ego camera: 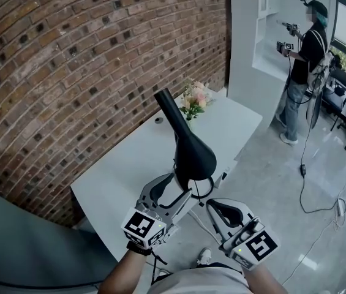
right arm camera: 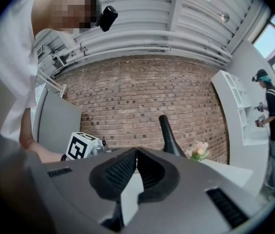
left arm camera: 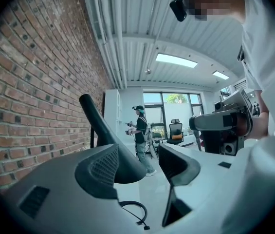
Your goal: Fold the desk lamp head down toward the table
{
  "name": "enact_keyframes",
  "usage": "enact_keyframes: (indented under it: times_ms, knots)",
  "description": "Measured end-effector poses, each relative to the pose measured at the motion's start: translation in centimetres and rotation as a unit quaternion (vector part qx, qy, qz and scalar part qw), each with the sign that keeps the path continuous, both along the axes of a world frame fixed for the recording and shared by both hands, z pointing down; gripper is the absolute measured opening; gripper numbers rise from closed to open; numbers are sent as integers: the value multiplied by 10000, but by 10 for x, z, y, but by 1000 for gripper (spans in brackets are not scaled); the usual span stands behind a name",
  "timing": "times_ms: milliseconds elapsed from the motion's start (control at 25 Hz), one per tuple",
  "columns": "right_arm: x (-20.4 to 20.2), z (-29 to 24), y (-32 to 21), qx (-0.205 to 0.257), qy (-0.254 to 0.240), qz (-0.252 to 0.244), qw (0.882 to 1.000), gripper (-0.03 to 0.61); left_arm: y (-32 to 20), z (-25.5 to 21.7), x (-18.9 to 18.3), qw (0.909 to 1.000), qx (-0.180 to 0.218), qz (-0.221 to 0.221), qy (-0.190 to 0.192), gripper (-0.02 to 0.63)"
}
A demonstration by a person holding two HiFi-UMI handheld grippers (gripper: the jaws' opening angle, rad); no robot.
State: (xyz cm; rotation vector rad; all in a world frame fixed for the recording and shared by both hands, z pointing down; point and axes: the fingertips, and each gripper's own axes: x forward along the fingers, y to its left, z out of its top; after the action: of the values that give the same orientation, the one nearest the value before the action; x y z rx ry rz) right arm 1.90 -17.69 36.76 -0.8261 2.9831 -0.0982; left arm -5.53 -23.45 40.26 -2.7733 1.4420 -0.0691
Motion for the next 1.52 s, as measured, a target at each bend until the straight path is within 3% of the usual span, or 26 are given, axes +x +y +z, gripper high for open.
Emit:
enact_keyframes:
  times_ms: [520,1040,1520]
  knots:
    - [-22,-3,41,-20,101,17,9999,18,43,-9,-19,9996,77,13,256,198]
    - [-35,-6,78,-48,203,137,9997,18,86,-3,-34,9978,10,14,663,94]
    - [-41,-7,102,-40,235,331,9992,18,114,-15,-45,9967,188,-29,786,21]
